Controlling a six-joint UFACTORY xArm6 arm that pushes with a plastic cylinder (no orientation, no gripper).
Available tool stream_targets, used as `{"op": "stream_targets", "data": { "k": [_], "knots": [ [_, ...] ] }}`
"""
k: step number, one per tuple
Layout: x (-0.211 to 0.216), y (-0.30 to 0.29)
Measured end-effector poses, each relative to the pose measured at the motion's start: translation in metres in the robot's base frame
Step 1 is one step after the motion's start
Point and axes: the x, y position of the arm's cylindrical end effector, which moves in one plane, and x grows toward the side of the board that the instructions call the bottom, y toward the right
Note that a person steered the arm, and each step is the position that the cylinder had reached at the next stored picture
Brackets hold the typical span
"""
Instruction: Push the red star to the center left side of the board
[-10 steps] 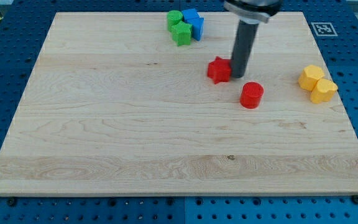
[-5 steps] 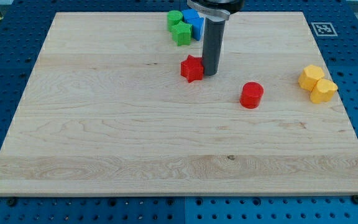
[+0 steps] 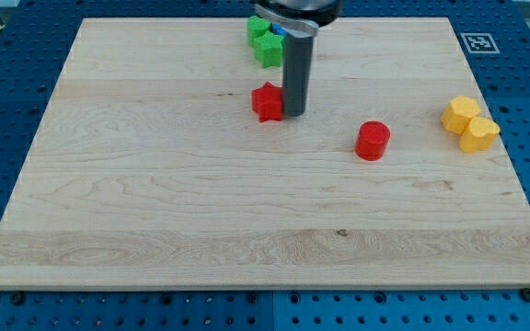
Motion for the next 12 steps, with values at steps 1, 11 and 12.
{"op": "stream_targets", "data": {
  "k": [1,11,12],
  "knots": [
    [0.0,-0.043],
    [0.003,-0.126],
    [0.01,-0.137]
  ]
}}
